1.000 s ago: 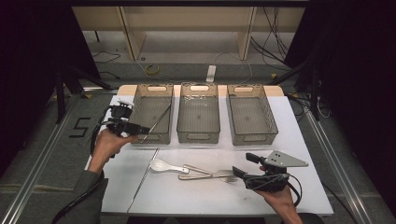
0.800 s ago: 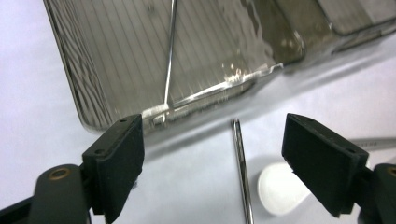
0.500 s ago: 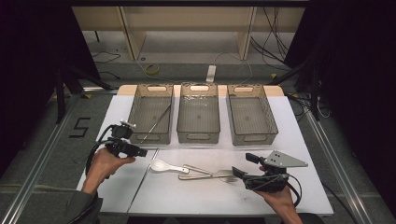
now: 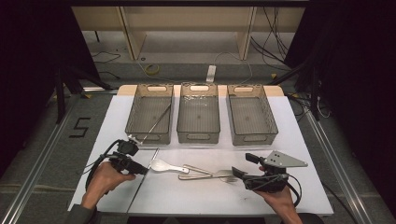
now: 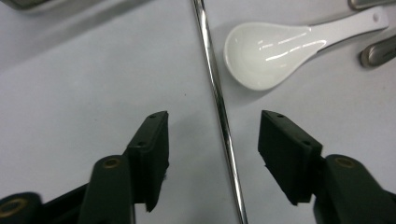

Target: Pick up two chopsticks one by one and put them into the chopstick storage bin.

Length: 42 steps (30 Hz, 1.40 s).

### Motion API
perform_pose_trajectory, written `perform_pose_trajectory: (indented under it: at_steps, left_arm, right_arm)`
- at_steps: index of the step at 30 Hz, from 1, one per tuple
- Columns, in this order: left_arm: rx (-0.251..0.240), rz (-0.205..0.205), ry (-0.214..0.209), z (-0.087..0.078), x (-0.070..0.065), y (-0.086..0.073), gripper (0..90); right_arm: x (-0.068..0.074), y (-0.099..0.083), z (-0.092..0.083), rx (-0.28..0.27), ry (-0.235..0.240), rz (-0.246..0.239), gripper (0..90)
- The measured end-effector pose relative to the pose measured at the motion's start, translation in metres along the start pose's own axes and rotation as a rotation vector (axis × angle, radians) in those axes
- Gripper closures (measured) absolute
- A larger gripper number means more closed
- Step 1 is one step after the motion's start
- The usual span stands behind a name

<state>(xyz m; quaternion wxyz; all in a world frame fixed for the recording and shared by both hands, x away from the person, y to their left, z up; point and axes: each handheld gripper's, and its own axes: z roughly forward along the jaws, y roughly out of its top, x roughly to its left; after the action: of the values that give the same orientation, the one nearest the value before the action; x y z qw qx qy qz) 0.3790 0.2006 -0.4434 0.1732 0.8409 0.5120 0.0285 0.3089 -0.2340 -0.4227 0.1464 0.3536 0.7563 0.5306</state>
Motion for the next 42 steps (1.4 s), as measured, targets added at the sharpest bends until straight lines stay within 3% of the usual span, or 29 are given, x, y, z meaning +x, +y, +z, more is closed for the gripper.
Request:
perform_pose_trajectory:
  at_steps: [13, 27, 32, 42]
  left_arm:
    - [0.054, 0.041, -0.017, 0.011, -0.008, -0.011, 63.0]
    - [0.083, 0.063, 0.014, 0.018, -0.015, -0.013, 74.2]
    - [0.079, 0.065, 0.021, 0.019, -0.015, -0.013, 79.0]
    - [0.068, 0.017, -0.005, 0.018, -0.008, -0.014, 84.4]
  right_arm:
    - [0.000, 0.000, 0.000, 0.001, 0.000, 0.000, 26.0]
    - [0.001, 0.000, 0.001, 0.004, -0.001, -0.004, 26.0]
    - [0.001, 0.000, 0.001, 0.006, -0.001, -0.005, 26.1]
    - [0.001, 0.000, 0.001, 0.005, 0.008, 0.005, 26.2]
